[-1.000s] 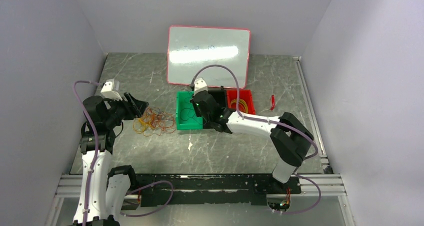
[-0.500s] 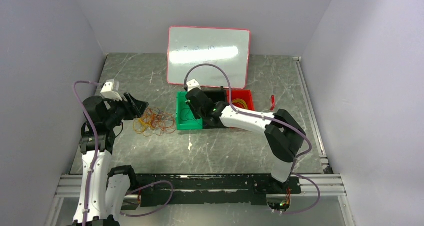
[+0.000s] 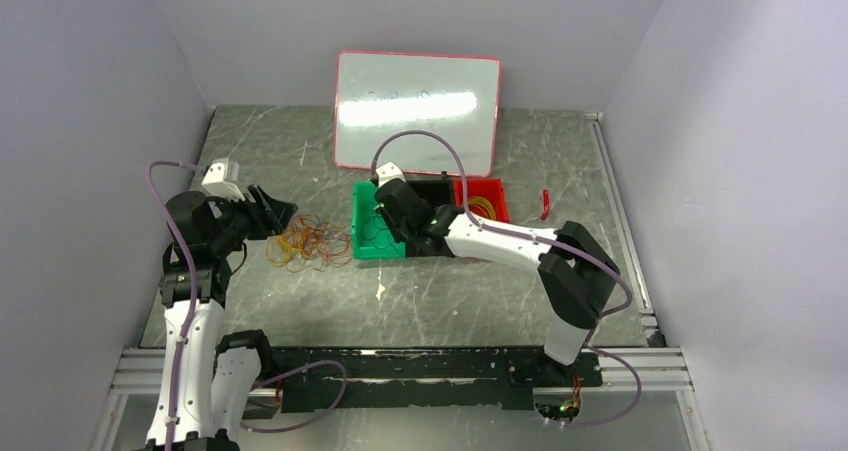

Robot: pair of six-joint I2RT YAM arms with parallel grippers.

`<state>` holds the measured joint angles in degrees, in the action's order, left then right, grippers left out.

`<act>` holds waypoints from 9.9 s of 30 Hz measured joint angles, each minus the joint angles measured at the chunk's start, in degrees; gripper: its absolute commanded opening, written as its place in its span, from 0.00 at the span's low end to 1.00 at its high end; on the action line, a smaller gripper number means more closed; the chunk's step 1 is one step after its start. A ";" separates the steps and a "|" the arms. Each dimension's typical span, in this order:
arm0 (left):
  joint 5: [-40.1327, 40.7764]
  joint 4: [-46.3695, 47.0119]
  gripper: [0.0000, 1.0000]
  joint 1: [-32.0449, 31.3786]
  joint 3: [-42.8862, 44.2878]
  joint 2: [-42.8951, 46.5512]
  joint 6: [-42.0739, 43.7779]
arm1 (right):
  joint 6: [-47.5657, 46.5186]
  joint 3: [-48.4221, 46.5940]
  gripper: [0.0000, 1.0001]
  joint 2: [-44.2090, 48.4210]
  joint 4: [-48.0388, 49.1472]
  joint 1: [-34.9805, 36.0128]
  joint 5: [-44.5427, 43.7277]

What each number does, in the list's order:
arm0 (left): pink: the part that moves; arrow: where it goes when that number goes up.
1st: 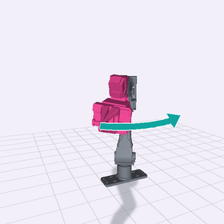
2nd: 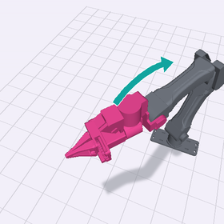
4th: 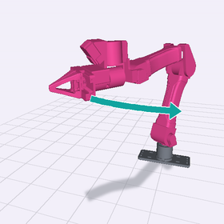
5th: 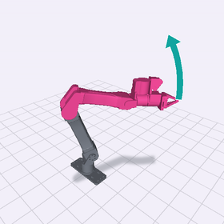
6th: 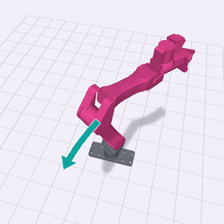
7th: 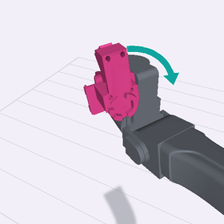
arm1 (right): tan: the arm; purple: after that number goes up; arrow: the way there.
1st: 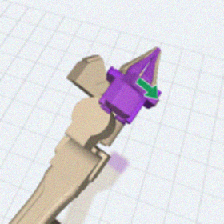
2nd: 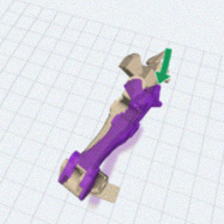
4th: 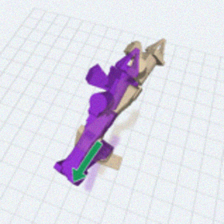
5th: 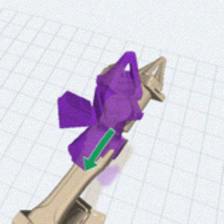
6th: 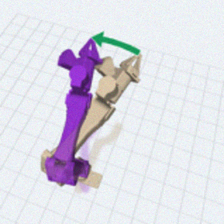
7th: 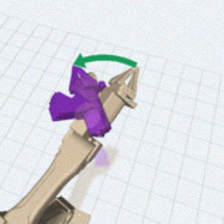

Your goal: Untangle the cables

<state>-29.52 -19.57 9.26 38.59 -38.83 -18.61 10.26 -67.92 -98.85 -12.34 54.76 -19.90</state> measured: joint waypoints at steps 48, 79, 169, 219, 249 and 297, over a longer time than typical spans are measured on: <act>0.00 0.00 0.60 0.00 -0.02 0.04 0.00 | -5.22 -14.67 0.53 -20.26 13.03 -5.31 8.59; -0.02 0.02 0.60 0.00 -0.04 0.04 0.00 | -12.66 -6.36 0.64 -2.25 -3.52 -5.31 21.94; 8.72 -6.03 0.56 -15.19 10.78 -15.72 3.69 | -0.74 9.88 0.62 18.51 4.35 -5.22 21.44; 38.12 -10.93 0.28 -31.47 14.16 -40.81 10.43 | 4.17 25.94 0.60 30.21 7.30 -5.20 25.46; 35.82 -14.82 0.07 -31.47 24.22 -21.62 10.88 | 2.69 39.08 0.63 22.71 57.51 -5.20 30.18; 34.38 -24.02 0.07 -31.47 30.08 -11.37 8.33 | 4.44 -14.21 0.41 -28.04 77.64 1.16 41.27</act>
<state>4.86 -43.59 -22.22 68.66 -50.19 -10.28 14.70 -82.13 -126.89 65.30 55.92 21.37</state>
